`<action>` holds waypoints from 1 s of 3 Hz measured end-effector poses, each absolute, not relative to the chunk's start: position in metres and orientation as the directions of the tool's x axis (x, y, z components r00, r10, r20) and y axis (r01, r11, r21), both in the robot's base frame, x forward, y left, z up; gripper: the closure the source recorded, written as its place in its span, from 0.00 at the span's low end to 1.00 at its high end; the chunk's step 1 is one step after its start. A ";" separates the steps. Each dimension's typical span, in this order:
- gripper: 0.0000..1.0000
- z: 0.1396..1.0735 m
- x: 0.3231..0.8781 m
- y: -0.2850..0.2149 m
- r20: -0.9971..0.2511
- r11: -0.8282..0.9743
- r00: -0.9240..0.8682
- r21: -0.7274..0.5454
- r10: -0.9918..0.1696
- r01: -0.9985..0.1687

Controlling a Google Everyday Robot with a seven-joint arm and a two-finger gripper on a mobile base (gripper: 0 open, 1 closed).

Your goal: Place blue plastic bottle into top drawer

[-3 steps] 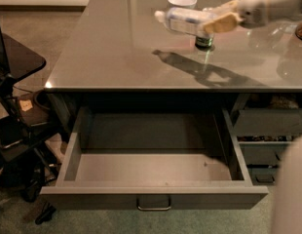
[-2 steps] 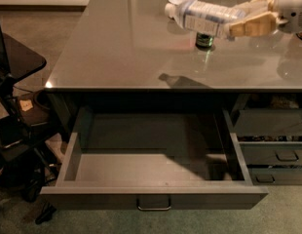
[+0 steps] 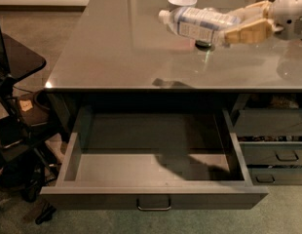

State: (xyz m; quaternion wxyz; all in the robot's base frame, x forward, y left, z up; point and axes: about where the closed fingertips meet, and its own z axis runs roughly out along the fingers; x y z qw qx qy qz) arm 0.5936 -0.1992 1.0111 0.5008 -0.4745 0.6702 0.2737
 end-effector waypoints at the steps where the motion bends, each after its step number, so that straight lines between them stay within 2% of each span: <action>1: 1.00 1.047 0.539 -0.176 -0.920 0.408 0.066 -0.235 -0.387 -0.882; 2: 1.00 1.033 0.503 -0.154 -0.918 0.417 0.092 -0.263 -0.387 -0.870; 3: 1.00 0.999 0.495 -0.141 -0.917 0.397 0.043 -0.214 -0.397 -0.892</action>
Offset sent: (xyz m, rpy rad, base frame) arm -0.1365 0.1078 -0.0950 -0.0397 -0.0227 0.0266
